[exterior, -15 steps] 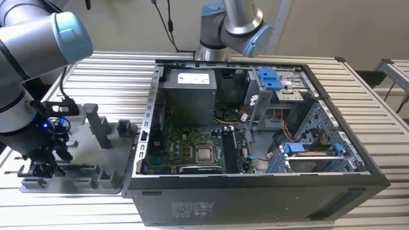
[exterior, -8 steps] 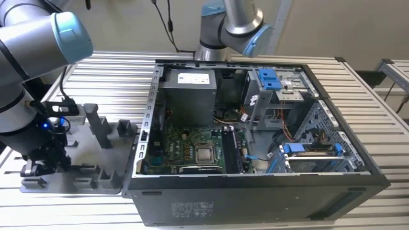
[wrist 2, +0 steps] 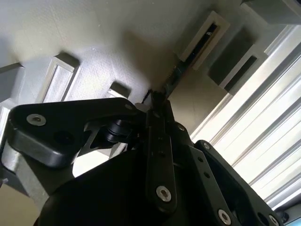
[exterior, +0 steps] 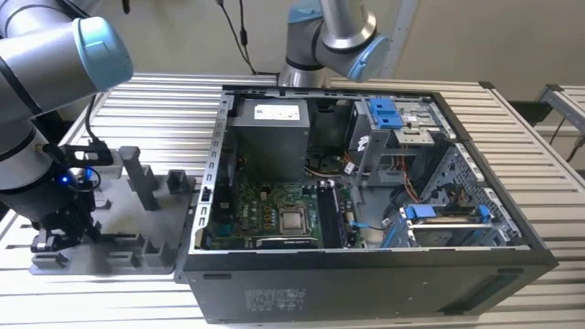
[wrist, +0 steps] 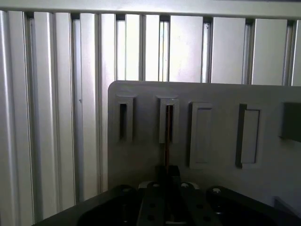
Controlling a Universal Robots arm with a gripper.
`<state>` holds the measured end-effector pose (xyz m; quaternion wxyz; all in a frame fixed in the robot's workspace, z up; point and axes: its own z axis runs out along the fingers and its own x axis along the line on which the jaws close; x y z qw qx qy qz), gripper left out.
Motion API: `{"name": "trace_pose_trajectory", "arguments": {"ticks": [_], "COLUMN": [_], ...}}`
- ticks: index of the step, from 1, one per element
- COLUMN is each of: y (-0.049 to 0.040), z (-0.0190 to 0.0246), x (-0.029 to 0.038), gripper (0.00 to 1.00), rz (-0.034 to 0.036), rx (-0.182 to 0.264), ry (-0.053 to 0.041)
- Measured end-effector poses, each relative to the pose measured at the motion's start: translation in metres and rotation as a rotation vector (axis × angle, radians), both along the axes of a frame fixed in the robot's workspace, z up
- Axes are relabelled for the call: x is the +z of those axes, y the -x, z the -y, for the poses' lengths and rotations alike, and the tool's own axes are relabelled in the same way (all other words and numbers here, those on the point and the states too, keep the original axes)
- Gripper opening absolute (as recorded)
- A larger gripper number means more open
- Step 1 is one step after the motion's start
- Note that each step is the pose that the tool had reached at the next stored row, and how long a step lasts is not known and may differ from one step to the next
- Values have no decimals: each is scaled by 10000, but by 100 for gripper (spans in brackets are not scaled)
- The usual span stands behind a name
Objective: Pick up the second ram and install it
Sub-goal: 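Pick up the second ram and move it above second insertion slot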
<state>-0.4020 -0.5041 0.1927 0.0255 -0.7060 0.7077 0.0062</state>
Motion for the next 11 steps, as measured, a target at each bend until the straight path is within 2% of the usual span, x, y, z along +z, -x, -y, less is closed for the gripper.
{"name": "trace_pose_trajectory", "arguments": {"ticks": [11], "y": [0], "z": [0], "x": [10], "gripper": [15], "rz": [-3], "rx": [0], "ry": [4]}}
